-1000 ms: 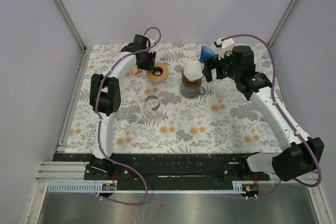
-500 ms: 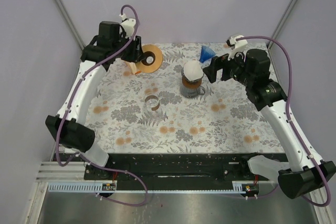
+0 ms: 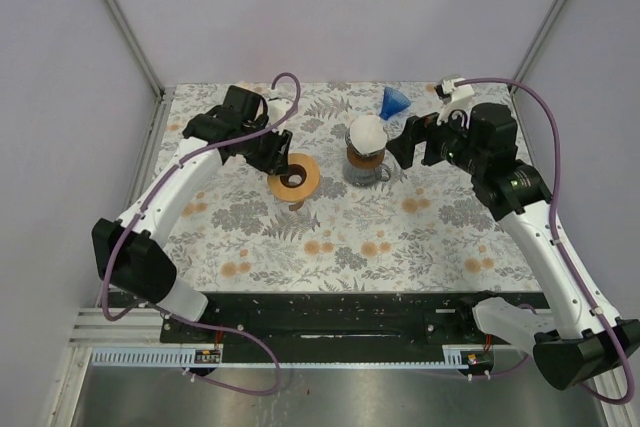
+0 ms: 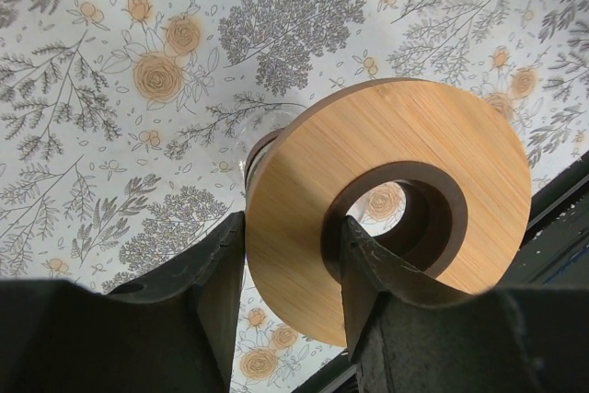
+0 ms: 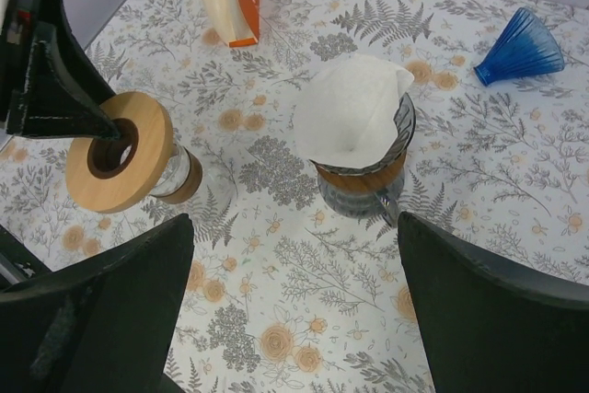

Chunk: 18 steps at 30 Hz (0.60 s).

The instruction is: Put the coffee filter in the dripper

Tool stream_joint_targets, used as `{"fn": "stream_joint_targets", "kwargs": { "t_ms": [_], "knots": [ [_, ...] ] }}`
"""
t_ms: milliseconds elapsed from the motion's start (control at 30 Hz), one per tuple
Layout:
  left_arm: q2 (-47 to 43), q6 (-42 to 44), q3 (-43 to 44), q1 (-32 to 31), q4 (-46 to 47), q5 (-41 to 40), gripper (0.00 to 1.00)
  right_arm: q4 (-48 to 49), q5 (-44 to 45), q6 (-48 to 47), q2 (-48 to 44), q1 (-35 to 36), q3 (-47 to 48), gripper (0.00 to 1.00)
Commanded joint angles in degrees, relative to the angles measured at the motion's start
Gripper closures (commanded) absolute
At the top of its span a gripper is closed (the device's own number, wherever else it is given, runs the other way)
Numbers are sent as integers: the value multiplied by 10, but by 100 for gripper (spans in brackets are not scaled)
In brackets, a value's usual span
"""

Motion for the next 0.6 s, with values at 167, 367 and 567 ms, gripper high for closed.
{"fn": "stream_joint_targets", "kwargs": {
  "t_ms": [167, 367, 567],
  "knots": [
    [59, 12, -6, 1, 50, -27, 100, -6, -6, 4, -17, 5, -16, 1],
    [64, 22, -23, 1, 62, -54, 100, -5, -10, 1, -12, 5, -25, 1],
    [60, 29, -43, 1, 72, -65, 100, -5, -14, 1, -11, 5, -22, 0]
  ]
}}
